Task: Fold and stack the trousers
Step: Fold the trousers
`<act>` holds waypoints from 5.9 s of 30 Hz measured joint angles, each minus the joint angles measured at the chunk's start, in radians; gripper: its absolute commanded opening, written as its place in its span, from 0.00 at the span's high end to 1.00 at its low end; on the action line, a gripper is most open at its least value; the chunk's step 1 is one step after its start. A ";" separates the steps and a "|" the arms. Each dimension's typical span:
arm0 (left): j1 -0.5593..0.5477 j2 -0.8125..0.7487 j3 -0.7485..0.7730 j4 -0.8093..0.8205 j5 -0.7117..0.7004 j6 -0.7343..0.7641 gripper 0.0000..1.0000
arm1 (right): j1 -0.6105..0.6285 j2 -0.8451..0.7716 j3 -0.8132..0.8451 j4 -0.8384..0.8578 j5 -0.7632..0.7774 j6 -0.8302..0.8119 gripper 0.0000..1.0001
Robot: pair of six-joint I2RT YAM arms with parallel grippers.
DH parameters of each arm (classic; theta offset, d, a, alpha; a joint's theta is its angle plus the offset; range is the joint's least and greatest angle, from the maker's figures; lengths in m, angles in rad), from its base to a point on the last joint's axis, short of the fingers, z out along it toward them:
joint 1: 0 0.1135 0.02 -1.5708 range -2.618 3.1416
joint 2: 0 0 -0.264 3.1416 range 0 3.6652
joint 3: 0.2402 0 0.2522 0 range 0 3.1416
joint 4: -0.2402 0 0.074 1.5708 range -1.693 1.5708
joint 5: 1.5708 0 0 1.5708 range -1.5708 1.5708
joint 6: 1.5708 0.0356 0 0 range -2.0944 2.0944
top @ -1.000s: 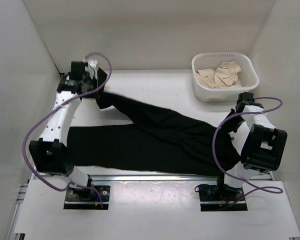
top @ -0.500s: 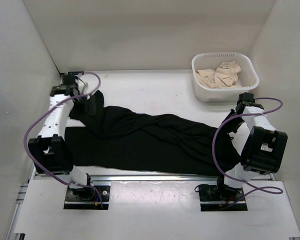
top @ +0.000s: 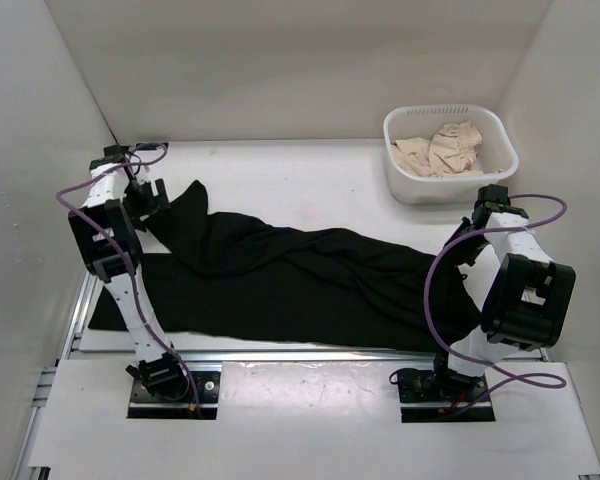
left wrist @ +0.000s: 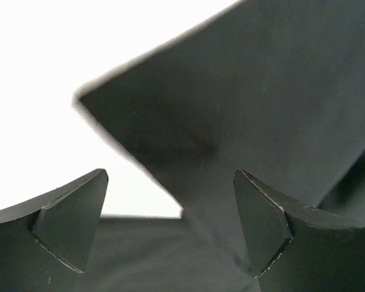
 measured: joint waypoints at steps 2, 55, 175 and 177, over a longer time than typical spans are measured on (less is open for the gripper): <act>0.000 0.080 0.087 0.000 0.031 0.000 0.04 | 0.000 -0.008 0.002 -0.003 0.006 0.000 1.00; 0.382 -0.560 -0.785 0.086 -0.415 0.000 0.86 | -0.192 -0.528 -0.163 -0.246 0.117 0.192 0.10; 0.230 -0.554 -0.826 0.047 -0.416 0.000 0.32 | -0.264 0.101 -0.110 0.005 0.020 0.039 1.00; 0.206 -0.510 -0.844 0.067 -0.416 0.001 0.32 | -0.262 0.103 -0.108 0.008 0.019 0.049 1.00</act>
